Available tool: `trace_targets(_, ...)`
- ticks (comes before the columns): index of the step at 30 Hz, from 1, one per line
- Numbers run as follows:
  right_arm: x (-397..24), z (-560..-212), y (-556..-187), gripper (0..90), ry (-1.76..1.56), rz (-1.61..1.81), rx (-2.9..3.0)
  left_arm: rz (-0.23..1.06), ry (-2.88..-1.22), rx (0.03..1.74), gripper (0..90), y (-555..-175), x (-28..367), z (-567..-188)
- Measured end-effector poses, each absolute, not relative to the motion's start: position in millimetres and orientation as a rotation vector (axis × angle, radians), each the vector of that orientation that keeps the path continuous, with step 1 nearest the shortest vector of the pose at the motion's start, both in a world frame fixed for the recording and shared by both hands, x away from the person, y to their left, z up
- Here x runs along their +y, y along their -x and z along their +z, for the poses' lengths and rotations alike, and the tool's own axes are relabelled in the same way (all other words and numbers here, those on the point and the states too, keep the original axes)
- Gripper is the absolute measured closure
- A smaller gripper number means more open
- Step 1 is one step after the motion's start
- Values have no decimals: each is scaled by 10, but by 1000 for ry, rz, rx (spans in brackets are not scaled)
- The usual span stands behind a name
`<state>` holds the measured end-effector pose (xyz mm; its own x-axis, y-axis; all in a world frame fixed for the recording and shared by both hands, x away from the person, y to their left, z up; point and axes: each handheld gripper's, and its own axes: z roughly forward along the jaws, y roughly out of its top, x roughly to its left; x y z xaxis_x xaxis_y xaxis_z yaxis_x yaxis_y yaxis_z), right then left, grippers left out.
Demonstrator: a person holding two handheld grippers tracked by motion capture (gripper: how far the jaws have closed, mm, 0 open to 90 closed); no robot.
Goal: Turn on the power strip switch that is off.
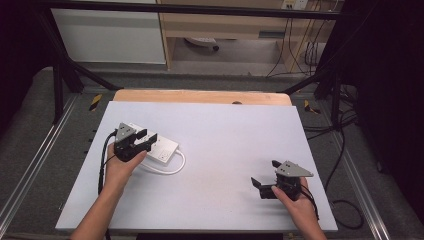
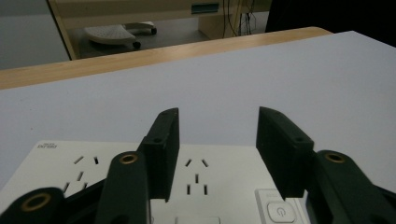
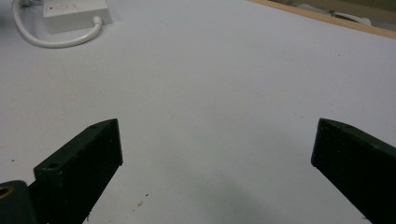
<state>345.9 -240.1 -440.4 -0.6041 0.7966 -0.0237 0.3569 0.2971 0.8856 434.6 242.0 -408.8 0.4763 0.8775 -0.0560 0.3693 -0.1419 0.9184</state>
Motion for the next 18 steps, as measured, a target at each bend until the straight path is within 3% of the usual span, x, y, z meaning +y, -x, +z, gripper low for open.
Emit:
trace_targets(3, -2401, -4405, -3461, 24, -1027, 1257, 2106, 633, -1721, 1077, 437, -4349, 2415, -4083)
trace_targets(5, -2398, -4404, -3460, 24, -1026, 1259, 2107, 624, -1711, 1084, 310, -4353, 2406, -4078)
trace_targets(6, -2398, -4404, -3460, 24, -1026, 1259, 2107, 630, -1707, 1088, 310, -4353, 2401, -4073)
trace_targets(7, -2395, -4405, -3459, 24, -1024, 1260, 2109, 633, -1697, 1089, 217, -4355, 2389, -4063)
trace_targets(10, -2394, -4405, -3460, 24, -1023, 1260, 2110, 641, -1693, 1080, 115, -4353, 2378, -4049)
trace_targets(12, -2392, -4406, -3460, 24, -1024, 1259, 2111, 631, -1681, 1077, 74, -4347, 2369, -4036)
trace_targets(18, -2390, -4402, -3460, 24, -1016, 1261, 2110, 628, -1660, 1070, 64, -4325, 2357, -4006)
